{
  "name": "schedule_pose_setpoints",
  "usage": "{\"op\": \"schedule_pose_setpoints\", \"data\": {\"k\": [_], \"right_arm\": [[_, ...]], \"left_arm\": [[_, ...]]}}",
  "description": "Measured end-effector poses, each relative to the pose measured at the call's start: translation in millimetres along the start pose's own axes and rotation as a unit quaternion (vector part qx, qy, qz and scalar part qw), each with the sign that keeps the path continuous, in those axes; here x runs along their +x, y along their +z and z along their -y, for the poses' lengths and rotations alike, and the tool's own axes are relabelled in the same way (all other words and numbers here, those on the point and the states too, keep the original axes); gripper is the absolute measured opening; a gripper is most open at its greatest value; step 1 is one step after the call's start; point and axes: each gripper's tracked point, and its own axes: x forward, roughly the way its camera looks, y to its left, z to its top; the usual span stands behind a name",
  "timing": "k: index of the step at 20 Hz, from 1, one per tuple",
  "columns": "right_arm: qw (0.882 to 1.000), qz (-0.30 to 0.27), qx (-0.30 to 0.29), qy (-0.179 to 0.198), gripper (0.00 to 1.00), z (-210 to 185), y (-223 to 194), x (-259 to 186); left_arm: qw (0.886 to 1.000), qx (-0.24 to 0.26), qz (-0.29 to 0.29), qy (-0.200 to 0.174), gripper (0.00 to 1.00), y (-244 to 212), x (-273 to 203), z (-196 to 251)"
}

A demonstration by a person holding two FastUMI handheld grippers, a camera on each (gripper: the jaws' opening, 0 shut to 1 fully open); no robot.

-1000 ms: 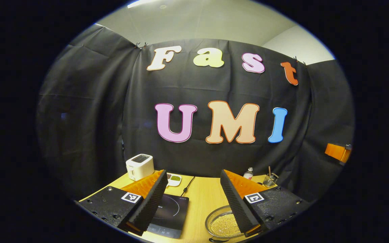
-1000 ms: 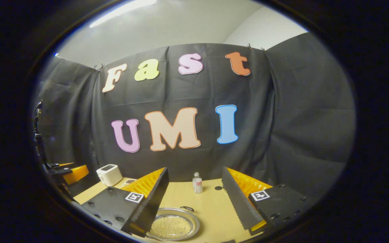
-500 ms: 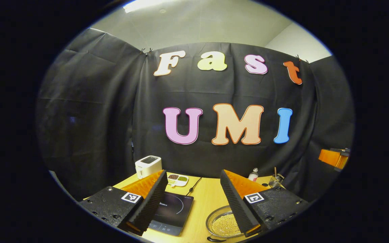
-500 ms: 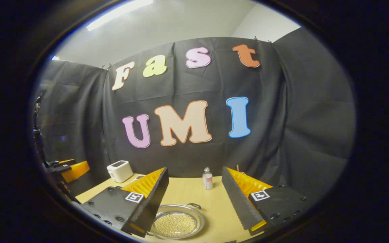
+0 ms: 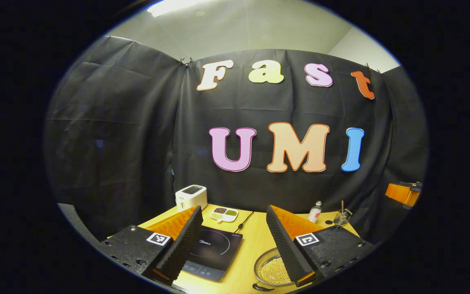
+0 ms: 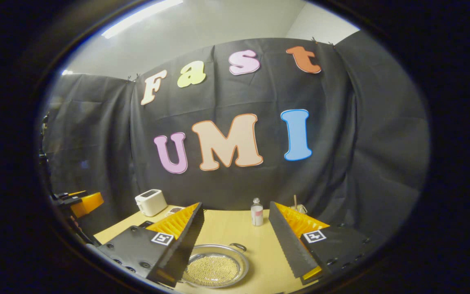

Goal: First push the handle of the pot to place it horizontally, then grasp the pot with both hands and set it on the induction cooktop.

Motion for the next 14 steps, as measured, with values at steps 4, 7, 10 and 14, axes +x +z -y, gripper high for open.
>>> {"op": "schedule_pose_setpoints", "data": {"k": [4, 7, 10, 14], "right_arm": [[1.0, -0.014, 0.011, 0.008, 0.6, -3, -6, 5], [1.0, -0.017, 0.01, -0.004, 0.28, 0, -11, 5], [1.0, -0.029, -0.006, -0.007, 0.08, -9, -21, 5], [0.998, -0.06, -0.019, -0.021, 0.08, -27, -44, 8]], "left_arm": [[1.0, 0.003, 0.001, 0.008, 0.92, 3, -3, -3], [1.0, 0.007, -0.004, 0.005, 0.92, -1, -3, -8], [1.0, 0.011, -0.009, -0.001, 0.95, -6, 3, -15], [1.0, 0.015, -0.014, -0.023, 0.95, -8, 16, -27]]}}
